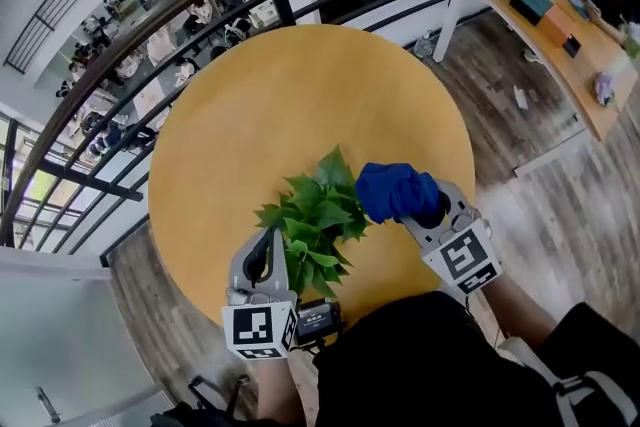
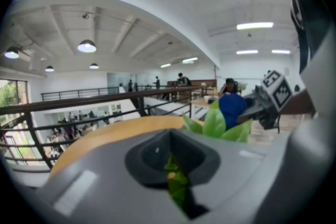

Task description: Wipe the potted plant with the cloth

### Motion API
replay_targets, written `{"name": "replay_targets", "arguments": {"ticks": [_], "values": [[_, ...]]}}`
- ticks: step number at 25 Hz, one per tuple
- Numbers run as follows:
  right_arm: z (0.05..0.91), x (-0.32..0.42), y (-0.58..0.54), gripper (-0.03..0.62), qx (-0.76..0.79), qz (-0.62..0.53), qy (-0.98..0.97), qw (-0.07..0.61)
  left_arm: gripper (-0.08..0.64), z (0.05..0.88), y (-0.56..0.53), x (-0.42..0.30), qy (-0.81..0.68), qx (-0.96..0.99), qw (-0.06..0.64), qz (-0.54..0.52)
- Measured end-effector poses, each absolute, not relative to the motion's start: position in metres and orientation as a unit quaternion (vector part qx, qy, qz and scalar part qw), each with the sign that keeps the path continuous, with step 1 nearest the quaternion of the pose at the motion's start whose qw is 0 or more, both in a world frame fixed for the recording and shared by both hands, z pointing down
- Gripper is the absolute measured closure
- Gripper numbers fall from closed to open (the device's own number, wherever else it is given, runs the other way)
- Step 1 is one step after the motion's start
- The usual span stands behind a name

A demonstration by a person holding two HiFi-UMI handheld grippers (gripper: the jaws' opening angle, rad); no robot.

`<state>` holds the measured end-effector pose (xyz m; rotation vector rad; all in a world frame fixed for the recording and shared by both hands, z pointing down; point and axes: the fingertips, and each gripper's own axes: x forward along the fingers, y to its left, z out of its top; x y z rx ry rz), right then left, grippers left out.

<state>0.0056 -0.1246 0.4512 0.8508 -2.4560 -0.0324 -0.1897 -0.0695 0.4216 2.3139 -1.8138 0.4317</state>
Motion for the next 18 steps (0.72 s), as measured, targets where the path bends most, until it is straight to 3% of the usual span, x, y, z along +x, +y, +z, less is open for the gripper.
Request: {"name": "replay_targets", "arguments": {"ticks": [7, 11, 17, 18], "values": [[0.496, 0.071, -0.147, 0.446, 0.384, 0.049, -0.868, 0.311, 0.563, 0.422, -0.070, -0.192, -0.607, 0.777, 0.086, 0.141], [0.489, 0.096, -0.156, 0.446, 0.424, -0.006, -0.835, 0.350, 0.563, 0.422, -0.066, -0.192, -0.608, 0.776, 0.087, 0.140], [0.421, 0.045, -0.142, 0.446, 0.382, -0.062, -0.884, 0.263, 0.558, 0.400, -0.063, -0.188, -0.600, 0.790, 0.070, 0.103], [0.417, 0.035, -0.137, 0.446, 0.367, -0.062, -0.893, 0.254, 0.531, 0.398, -0.062, -0.185, -0.592, 0.797, 0.070, 0.099]]}}
